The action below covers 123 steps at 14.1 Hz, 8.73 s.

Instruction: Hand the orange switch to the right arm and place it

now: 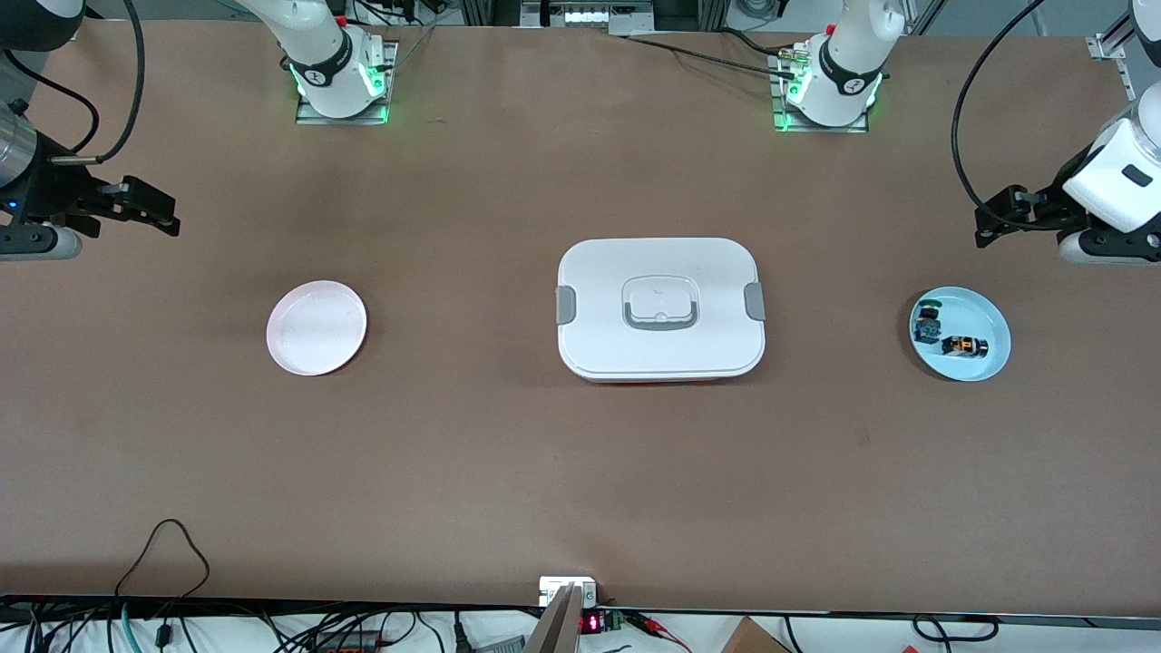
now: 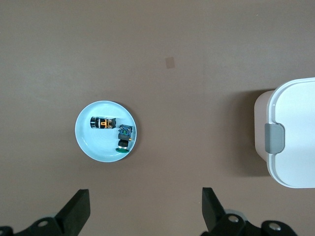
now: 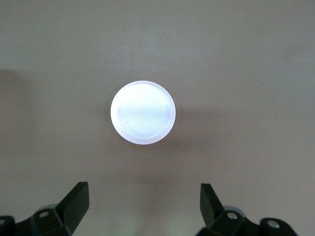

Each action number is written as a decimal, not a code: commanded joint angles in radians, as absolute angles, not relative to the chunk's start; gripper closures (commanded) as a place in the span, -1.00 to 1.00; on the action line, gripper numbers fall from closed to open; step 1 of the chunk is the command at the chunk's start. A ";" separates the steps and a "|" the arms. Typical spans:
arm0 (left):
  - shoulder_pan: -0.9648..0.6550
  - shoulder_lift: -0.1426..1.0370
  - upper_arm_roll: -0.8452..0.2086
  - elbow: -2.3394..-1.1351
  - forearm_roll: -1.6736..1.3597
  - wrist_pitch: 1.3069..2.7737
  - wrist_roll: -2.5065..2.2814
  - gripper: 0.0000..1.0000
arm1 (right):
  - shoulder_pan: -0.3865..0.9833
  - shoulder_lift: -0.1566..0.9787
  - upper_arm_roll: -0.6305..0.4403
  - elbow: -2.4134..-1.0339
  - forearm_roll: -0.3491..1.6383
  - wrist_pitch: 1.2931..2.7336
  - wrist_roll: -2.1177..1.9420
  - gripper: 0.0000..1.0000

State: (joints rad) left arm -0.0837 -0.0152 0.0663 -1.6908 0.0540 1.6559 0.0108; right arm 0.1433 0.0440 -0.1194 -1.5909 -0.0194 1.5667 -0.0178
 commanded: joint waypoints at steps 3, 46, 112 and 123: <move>-0.083 0.003 0.071 -1.654 0.043 1.631 0.035 -1.00 | 0.155 0.035 -0.112 -1.586 -0.023 1.552 -0.018 -1.00; 0.084 0.265 0.077 -1.657 0.048 1.618 0.043 -1.00 | 0.160 0.037 -0.115 -1.582 -0.023 1.559 -0.021 -1.00; 0.256 0.422 -0.156 -1.551 -0.320 1.703 0.543 0.79 | 0.158 0.043 -0.115 -1.577 -0.002 1.566 -0.021 -1.00; 0.270 0.408 -0.561 -1.468 -0.826 1.583 0.863 0.91 | 0.175 0.100 -0.117 -1.601 0.541 1.582 -0.049 -1.00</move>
